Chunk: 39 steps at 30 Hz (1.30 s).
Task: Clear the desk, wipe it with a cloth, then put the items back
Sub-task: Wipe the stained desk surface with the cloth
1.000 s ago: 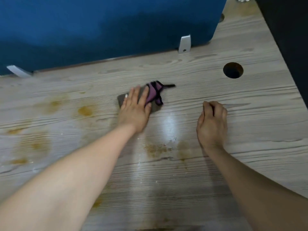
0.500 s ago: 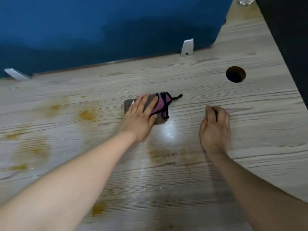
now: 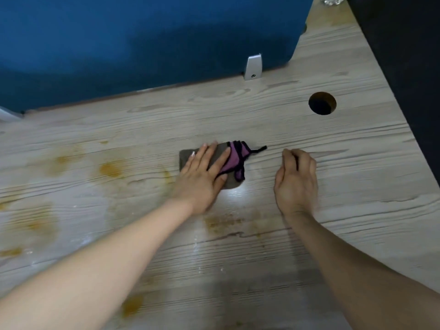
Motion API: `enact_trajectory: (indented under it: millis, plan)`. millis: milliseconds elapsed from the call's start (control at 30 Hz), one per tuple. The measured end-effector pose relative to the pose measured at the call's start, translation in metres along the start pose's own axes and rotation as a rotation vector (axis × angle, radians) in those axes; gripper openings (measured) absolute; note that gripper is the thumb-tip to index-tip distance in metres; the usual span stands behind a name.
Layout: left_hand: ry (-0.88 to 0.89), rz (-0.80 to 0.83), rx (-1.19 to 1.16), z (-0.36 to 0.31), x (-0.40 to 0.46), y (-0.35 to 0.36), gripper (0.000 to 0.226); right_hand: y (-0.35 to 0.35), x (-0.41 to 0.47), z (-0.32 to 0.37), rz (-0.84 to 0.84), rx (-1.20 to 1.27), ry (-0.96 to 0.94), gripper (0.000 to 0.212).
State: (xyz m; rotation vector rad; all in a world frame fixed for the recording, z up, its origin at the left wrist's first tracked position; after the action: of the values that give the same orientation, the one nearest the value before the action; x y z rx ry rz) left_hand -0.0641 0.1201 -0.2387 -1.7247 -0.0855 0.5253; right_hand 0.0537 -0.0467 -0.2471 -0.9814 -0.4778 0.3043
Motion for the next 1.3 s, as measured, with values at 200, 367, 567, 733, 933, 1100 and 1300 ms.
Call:
enact_trajectory:
  millis: [200, 367, 567, 733, 933, 1100, 1300]
  plan:
    - [-0.386, -0.046, -0.051, 0.046, 0.05, -0.018, 0.055, -0.002, 0.001, -0.003, -0.015, 0.072, 0.043, 0.034]
    - [-0.426, -0.083, -0.05, 0.014, 0.04, -0.011, 0.055, -0.008, 0.001, -0.008, -0.057, 0.249, 0.092, 0.031]
    - [-0.166, -0.122, -0.052, -0.099, 0.02, 0.008, 0.055, -0.042, 0.001, -0.039, -0.201, 0.463, 0.271, 0.04]
    - [0.068, -0.076, -0.027, -0.187, -0.01, 0.029, 0.057, -0.077, -0.032, -0.084, -0.192, 0.345, 0.367, 0.041]
    - [0.236, -0.005, 0.049, -0.174, -0.019, 0.031, 0.055, -0.084, -0.065, -0.096, -0.084, 0.259, 0.343, 0.04]
    - [-0.182, -0.003, 0.02, -0.079, -0.003, 0.011, 0.055, -0.079, -0.07, -0.098, -0.077, 0.223, 0.286, 0.035]
    - [-0.153, -0.088, -0.005, -0.151, -0.028, 0.027, 0.056, -0.074, -0.071, -0.093, -0.093, 0.194, 0.299, 0.039]
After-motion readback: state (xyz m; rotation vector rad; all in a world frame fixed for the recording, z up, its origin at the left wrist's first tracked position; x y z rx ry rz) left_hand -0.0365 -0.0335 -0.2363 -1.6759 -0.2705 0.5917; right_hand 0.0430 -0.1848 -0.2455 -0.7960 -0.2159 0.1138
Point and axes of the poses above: each hand's wrist, its own x-axis towards the middle knuckle, its own y-axis out of the palm, z = x × y, the point moved 6 cm from there along x, towards the middle knuckle, and after that the axes turned 5 degrees about x, right-handed, at the moved point
